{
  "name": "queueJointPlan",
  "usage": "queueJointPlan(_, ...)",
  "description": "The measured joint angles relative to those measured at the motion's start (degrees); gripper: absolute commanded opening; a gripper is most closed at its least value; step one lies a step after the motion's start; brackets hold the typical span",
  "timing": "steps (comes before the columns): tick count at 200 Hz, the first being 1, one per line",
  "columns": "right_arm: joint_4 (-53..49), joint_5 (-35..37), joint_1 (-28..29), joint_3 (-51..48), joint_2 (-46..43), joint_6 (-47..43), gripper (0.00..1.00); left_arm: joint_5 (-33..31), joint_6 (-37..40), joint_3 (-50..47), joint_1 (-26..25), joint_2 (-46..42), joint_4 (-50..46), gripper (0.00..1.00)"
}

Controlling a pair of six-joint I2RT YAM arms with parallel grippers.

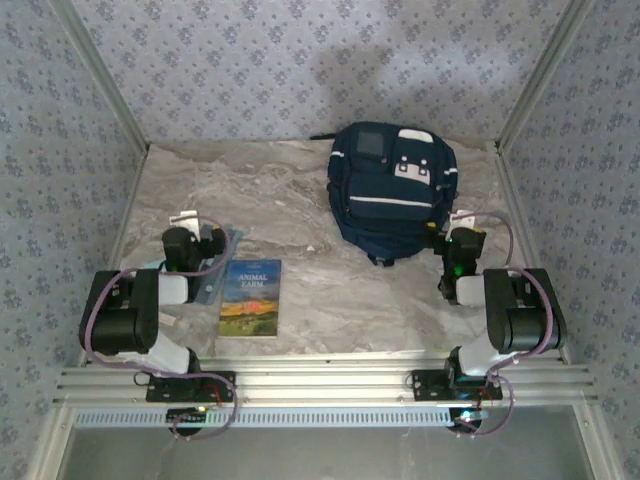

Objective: Pack the student bag

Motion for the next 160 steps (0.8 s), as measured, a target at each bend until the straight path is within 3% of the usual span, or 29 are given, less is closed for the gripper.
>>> queueJointPlan(160, 0.0, -0.2, 0.0, 0.0, 0.0, 0.0, 1.0, 1.7, 0.0, 0.1, 0.3, 0.0, 0.0, 1.0)
